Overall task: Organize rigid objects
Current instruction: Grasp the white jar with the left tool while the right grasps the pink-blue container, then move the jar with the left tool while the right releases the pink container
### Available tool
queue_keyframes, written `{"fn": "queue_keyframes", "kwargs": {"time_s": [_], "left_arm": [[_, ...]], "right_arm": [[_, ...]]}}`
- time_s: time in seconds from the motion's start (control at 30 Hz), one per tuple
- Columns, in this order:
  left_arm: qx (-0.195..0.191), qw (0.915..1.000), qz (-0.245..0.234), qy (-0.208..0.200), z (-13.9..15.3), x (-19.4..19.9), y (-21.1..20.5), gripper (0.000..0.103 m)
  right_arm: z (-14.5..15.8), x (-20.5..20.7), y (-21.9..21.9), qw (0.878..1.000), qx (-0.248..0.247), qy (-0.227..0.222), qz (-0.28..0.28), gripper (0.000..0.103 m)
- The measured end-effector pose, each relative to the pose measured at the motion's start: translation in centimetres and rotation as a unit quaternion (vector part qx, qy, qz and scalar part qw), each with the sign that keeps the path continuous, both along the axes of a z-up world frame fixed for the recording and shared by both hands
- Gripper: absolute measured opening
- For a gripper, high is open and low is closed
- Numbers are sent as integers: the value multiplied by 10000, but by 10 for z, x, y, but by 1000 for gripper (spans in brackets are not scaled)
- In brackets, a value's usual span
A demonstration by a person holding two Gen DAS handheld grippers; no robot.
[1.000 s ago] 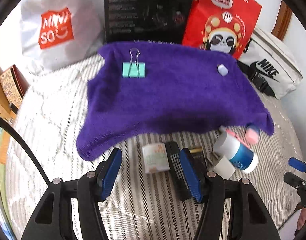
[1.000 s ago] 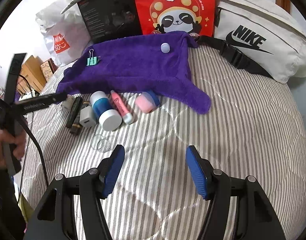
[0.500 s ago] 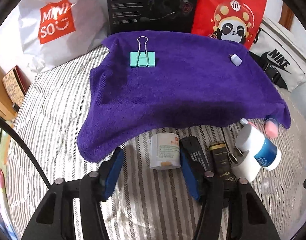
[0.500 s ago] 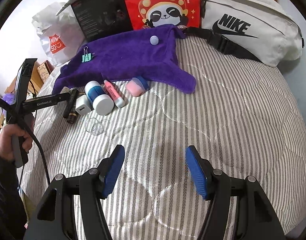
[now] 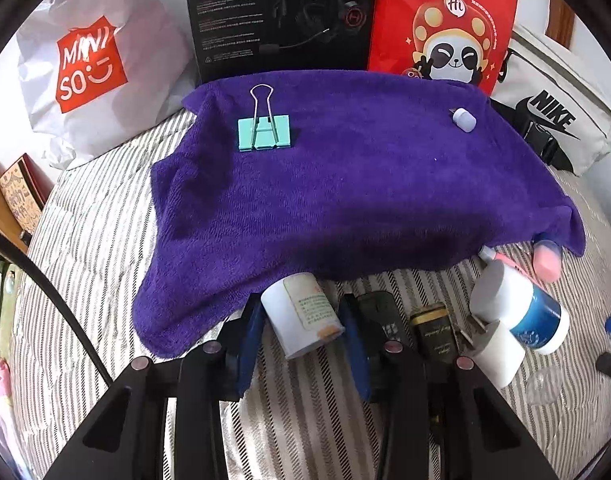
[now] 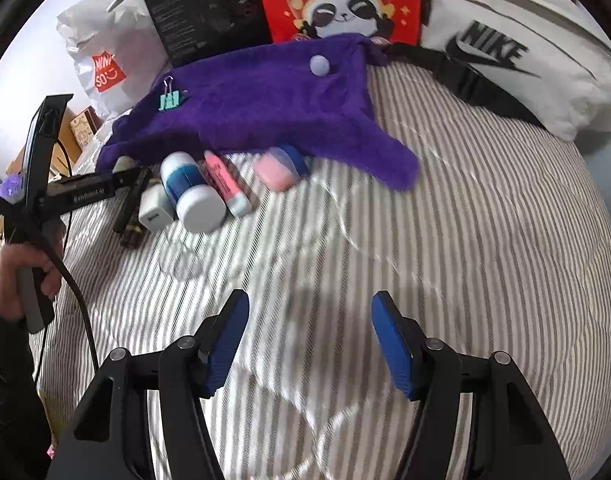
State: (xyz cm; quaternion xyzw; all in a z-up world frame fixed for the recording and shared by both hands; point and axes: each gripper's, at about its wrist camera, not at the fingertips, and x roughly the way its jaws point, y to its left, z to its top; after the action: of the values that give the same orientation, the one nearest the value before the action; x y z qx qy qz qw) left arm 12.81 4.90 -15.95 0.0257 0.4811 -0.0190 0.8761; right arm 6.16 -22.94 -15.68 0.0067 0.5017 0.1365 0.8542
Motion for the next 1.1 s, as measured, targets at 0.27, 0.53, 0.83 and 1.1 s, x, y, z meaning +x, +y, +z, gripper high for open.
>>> {"fn": "queue_keyframes", "kwargs": {"time_s": [0.27, 0.53, 0.83, 1.1], "left_arm": [[-131, 9998, 140, 92, 1, -25, 25, 37], [-149, 9997, 175, 67, 0, -26, 27, 37], [-129, 9998, 136, 28, 0, -26, 26, 37], [-134, 9998, 149, 27, 0, -27, 26, 37]], "right_arm": [[1, 47, 20, 9988, -117, -443, 190, 63], [-13, 75, 37, 9946, -484, -685, 612, 63], [-22, 82, 54, 9881, -644, -976, 999, 38], [-19, 71, 49, 9907, -452, -734, 1054, 37]]}}
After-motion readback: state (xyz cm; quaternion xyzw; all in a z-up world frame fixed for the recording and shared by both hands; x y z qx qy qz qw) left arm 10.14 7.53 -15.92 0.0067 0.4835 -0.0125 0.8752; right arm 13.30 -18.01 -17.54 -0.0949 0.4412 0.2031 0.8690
